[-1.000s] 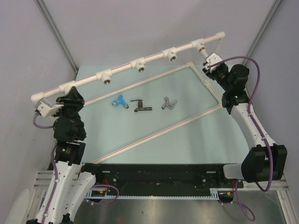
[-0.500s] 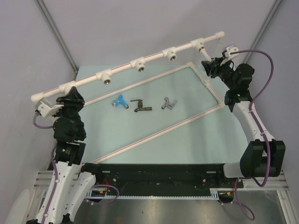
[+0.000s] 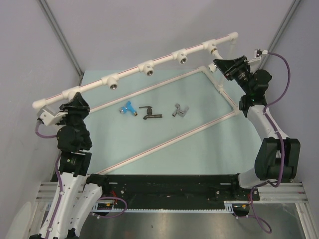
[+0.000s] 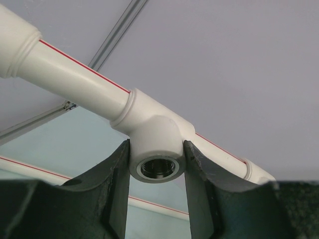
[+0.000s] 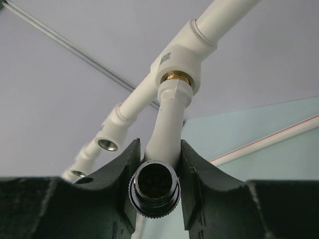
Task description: Install the water faucets
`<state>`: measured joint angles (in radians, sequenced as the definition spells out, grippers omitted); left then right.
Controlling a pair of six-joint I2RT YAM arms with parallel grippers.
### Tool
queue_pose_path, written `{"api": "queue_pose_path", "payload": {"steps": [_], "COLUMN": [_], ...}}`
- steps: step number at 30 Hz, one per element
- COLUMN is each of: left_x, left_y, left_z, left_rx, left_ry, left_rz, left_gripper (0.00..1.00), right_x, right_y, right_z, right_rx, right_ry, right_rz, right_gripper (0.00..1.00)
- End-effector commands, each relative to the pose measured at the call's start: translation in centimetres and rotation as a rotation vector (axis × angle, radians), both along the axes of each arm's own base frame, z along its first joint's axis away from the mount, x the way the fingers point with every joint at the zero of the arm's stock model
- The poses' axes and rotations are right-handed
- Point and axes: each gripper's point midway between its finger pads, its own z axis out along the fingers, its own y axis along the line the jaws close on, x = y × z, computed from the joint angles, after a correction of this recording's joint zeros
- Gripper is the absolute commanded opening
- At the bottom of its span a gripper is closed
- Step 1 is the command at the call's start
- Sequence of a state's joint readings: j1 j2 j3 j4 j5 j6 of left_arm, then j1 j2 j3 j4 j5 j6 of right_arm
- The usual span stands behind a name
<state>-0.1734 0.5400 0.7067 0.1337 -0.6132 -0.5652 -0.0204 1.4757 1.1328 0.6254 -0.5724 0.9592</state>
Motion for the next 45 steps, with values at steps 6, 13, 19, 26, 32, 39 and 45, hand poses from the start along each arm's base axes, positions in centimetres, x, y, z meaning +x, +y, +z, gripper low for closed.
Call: {"api": "queue_pose_path", "payload": {"steps": [6, 13, 19, 26, 32, 39, 45], "left_x": [0.2, 0.4, 0.4, 0.9, 1.8, 1.5, 1.4], "left_y": [-1.7, -1.5, -1.4, -1.5, -1.9, -1.7, -1.5], "left_z": [-1.6, -1.7, -1.8, -2.2, -2.9, -2.6, -2.7], "left_rx": [0.07, 0.078, 0.079, 0.08, 0.084, 0.084, 0.082], "left_ry": [0.053, 0.062, 0.07, 0.086, 0.119, 0.109, 0.106], "left_rz": [-0.096, -0.088, -0.085, -0.093, -0.119, -0.112, -0.105], "left_gripper": [0.0, 0.0, 0.0, 0.0, 0.0, 0.0, 0.0], "right_x": [-2.0, -2.9, -3.6, -5.0, -5.7, -7.4, -8.6], "right_y": [0.8, 0.3, -1.4, -3.4, -6.1, -9.5, -9.1], "right_z": [4.9, 5.4, 5.8, 4.5, 1.0, -0.3, 2.9], "right_rx": [0.46, 0.501, 0.44, 0.389, 0.205, -0.136, -0.845], "right_ry": [0.004, -0.009, -0.035, -0.028, 0.027, -0.015, -0.268], "right_rz": [0.152, 0.14, 0.098, 0.051, -0.165, -0.437, -0.626], "right_gripper": [0.06, 0.35, 0.91, 1.0, 1.0, 1.0, 1.0]}}
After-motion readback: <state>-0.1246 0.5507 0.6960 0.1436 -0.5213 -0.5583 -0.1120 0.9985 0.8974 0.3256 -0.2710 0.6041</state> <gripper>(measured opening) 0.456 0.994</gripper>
